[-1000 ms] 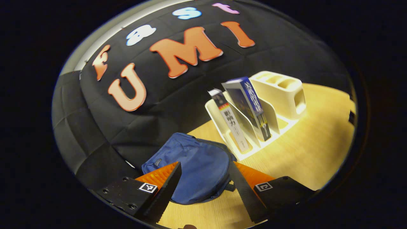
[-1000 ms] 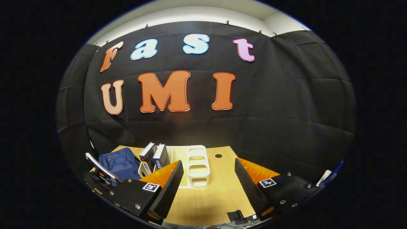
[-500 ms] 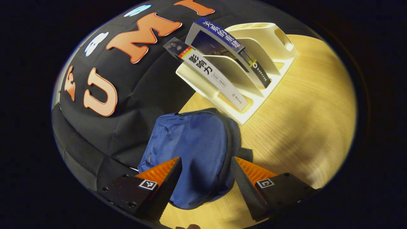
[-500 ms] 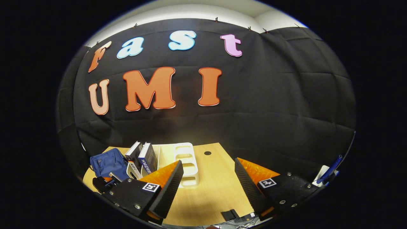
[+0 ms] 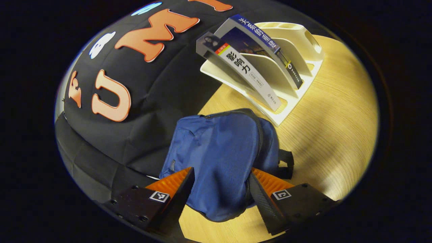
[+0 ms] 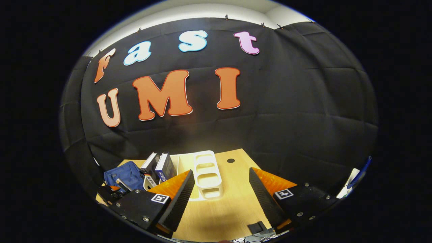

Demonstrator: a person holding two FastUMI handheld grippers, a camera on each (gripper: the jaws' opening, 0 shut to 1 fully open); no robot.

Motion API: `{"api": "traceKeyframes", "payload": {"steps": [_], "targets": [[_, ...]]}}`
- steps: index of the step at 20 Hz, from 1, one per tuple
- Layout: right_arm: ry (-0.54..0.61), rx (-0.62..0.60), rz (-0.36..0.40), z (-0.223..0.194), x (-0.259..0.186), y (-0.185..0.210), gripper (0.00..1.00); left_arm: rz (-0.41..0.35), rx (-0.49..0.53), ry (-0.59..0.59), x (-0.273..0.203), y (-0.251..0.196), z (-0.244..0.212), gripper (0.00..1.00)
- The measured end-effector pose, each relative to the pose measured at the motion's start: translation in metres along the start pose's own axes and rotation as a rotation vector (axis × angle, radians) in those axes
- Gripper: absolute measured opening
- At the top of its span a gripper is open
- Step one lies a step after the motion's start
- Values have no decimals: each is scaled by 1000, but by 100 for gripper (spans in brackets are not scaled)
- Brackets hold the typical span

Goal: Open the schoolbag, grab two books from the bookshelf and put them into the schoolbag.

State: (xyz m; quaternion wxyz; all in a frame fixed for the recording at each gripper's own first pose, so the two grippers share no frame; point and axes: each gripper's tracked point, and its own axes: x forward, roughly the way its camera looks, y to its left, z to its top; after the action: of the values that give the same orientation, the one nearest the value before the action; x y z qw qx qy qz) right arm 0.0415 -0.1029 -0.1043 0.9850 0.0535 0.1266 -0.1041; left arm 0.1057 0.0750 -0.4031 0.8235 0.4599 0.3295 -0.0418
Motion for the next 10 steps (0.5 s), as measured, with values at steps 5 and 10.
{"api": "traceKeyframes", "payload": {"steps": [5,10], "targets": [[-22,-29,-3,6,-3,0,97,-25,13,77,10,-4,-13,7],[-21,-9,51,11,2,22,97,-150,-40,100,1,6,-2,2]]}}
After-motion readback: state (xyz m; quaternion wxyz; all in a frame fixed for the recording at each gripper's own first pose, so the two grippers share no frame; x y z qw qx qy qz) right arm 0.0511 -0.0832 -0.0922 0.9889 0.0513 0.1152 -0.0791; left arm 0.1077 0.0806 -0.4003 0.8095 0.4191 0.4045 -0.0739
